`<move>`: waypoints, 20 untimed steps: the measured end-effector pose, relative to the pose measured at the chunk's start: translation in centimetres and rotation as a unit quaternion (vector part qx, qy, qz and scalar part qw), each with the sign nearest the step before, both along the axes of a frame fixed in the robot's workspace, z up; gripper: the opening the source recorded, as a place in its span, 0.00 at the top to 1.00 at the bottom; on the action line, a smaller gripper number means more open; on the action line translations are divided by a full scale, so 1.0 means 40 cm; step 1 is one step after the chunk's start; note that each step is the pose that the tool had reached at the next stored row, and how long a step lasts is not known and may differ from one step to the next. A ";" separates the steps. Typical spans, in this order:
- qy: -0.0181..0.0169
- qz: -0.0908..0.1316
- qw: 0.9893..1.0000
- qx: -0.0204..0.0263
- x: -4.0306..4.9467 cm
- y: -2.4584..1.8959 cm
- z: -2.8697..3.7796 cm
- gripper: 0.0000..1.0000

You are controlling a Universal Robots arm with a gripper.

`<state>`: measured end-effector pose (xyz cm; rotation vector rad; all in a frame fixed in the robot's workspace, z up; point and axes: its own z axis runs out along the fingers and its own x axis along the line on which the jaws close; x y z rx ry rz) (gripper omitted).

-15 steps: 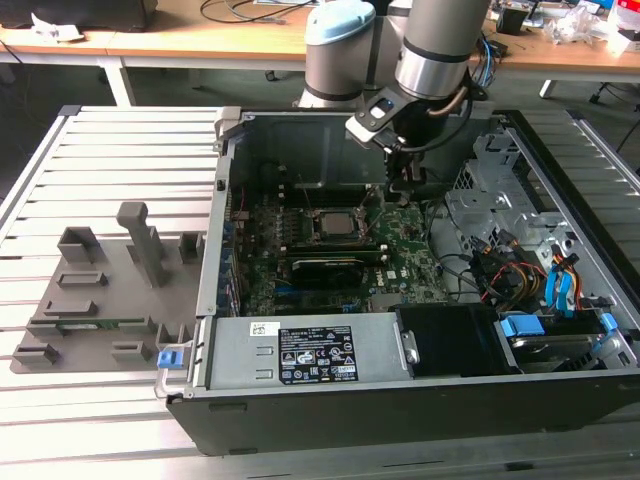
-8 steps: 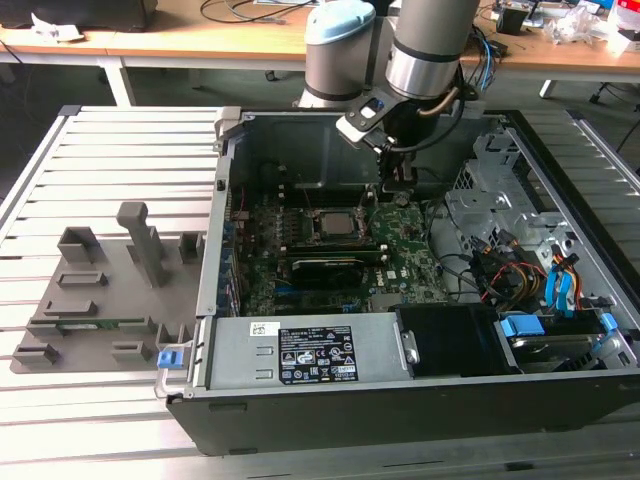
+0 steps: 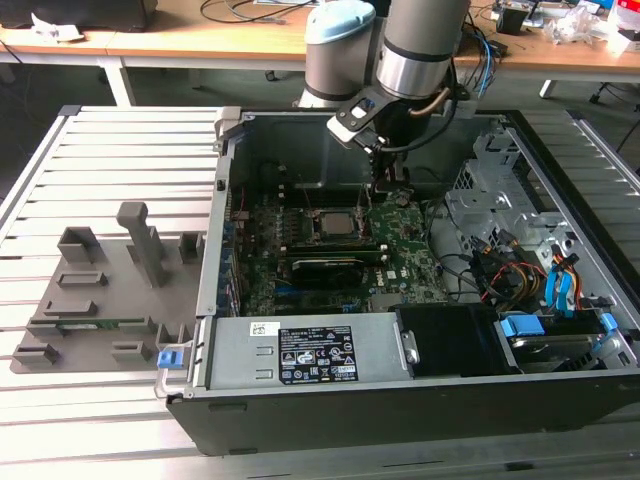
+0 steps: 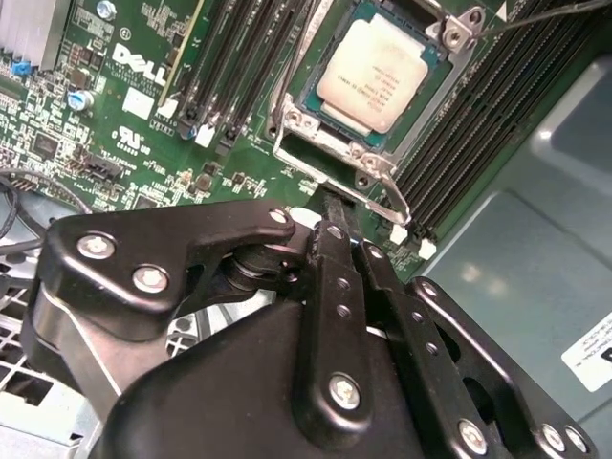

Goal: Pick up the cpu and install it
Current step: 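Close the cpu cover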

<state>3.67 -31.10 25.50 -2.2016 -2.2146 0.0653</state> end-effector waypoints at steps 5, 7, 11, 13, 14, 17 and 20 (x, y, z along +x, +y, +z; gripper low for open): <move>0.000 0.000 1.000 0.000 -0.021 0.000 0.000 0.89; 0.000 0.000 1.000 0.000 -0.027 0.000 0.000 0.89; 0.000 0.000 1.000 0.000 -0.042 0.000 0.000 0.89; 0.000 0.000 1.000 0.000 -0.051 0.000 0.000 0.89; 0.000 0.000 1.000 0.000 -0.055 0.000 0.000 0.89; 0.000 0.000 1.000 0.000 -0.070 0.000 0.000 0.89; 0.000 0.000 1.000 0.000 -0.077 0.000 0.000 0.89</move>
